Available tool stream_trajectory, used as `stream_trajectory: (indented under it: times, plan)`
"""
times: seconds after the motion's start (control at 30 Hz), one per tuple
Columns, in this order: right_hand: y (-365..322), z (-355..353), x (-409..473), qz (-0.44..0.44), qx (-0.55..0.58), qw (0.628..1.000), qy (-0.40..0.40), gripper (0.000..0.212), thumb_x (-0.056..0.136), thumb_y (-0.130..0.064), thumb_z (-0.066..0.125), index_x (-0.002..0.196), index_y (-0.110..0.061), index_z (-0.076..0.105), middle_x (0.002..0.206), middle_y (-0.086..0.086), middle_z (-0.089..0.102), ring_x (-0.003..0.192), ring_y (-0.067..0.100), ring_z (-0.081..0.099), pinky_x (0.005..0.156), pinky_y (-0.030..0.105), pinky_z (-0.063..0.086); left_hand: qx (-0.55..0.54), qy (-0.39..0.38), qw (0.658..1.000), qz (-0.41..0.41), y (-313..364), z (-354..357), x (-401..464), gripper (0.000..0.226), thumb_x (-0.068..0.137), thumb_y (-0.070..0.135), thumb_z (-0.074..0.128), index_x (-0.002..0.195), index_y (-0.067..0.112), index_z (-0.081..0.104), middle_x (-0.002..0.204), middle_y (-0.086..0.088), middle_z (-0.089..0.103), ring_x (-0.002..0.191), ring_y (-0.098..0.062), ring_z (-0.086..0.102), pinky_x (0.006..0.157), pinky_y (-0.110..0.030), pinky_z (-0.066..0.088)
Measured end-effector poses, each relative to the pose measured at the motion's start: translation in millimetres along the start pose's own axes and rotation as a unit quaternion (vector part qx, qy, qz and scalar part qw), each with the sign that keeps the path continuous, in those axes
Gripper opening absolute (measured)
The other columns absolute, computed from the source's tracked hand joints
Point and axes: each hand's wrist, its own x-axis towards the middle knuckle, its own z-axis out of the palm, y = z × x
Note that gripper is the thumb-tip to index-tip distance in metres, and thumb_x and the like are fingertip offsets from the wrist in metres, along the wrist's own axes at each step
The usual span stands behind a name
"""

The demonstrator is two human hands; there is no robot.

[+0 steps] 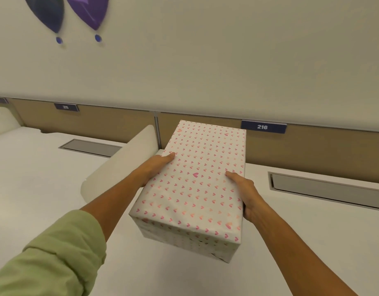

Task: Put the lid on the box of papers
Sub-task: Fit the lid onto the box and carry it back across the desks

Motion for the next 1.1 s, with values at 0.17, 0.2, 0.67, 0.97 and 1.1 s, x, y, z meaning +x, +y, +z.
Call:
stream_trajectory:
  times: [0.17, 0.2, 0.67, 0.97, 1.1]
  plan:
    - [-3, 49, 34, 0.001, -0.001, 1.0, -0.003, 0.067, 0.089, -0.044, 0.07, 0.141, -0.016, 0.041, 0.121, 0.014, 0.071, 0.106, 0.035, 0.071, 0.082, 0.047, 0.058, 0.01, 0.005, 1.0, 0.005, 3, -46, 39, 0.061, 0.088, 0.065, 0.052, 0.129, 0.02, 0.054, 0.112, -0.005, 0.071, 0.095, -0.028, 0.072, 0.088, -0.045, 0.058]
    - [-4, 58, 42, 0.001, -0.001, 1.0, -0.001, 0.066, 0.089, -0.044, 0.07, 0.141, -0.016, 0.041, 0.121, 0.014, 0.071, 0.107, 0.035, 0.071, 0.086, 0.048, 0.058, 0.012, 0.005, 1.0, 0.007, 4, -54, 47, 0.061, 0.088, 0.064, 0.051, 0.129, 0.019, 0.055, 0.112, -0.005, 0.071, 0.096, -0.028, 0.072, 0.091, -0.046, 0.057]
    - [10, 150, 140, 0.026, -0.021, 0.999, 0.01, 0.065, 0.086, -0.044, 0.073, 0.134, -0.018, 0.037, 0.116, 0.013, 0.071, 0.102, 0.032, 0.072, 0.093, 0.053, 0.057, 0.036, 0.028, 0.999, -0.015, -21, -135, 143, 0.06, 0.084, 0.068, 0.054, 0.124, 0.024, 0.049, 0.112, -0.004, 0.07, 0.095, -0.026, 0.072, 0.092, -0.046, 0.057]
    - [17, 183, 210, 0.06, -0.025, 0.998, 0.01, 0.063, 0.086, -0.047, 0.072, 0.129, -0.022, 0.034, 0.116, 0.011, 0.068, 0.103, 0.03, 0.071, 0.091, 0.051, 0.057, 0.031, 0.031, 0.998, -0.047, -38, -154, 216, 0.057, 0.085, 0.068, 0.053, 0.122, 0.024, 0.05, 0.104, -0.002, 0.071, 0.09, -0.025, 0.072, 0.076, -0.039, 0.059]
    - [25, 186, 236, 0.074, -0.035, 0.997, 0.013, 0.063, 0.085, -0.049, 0.071, 0.128, -0.022, 0.033, 0.115, 0.009, 0.068, 0.102, 0.028, 0.07, 0.089, 0.049, 0.058, 0.027, 0.023, 0.998, -0.059, -49, -156, 247, 0.056, 0.085, 0.068, 0.053, 0.12, 0.023, 0.052, 0.108, -0.006, 0.072, 0.094, -0.029, 0.073, 0.091, -0.048, 0.057]
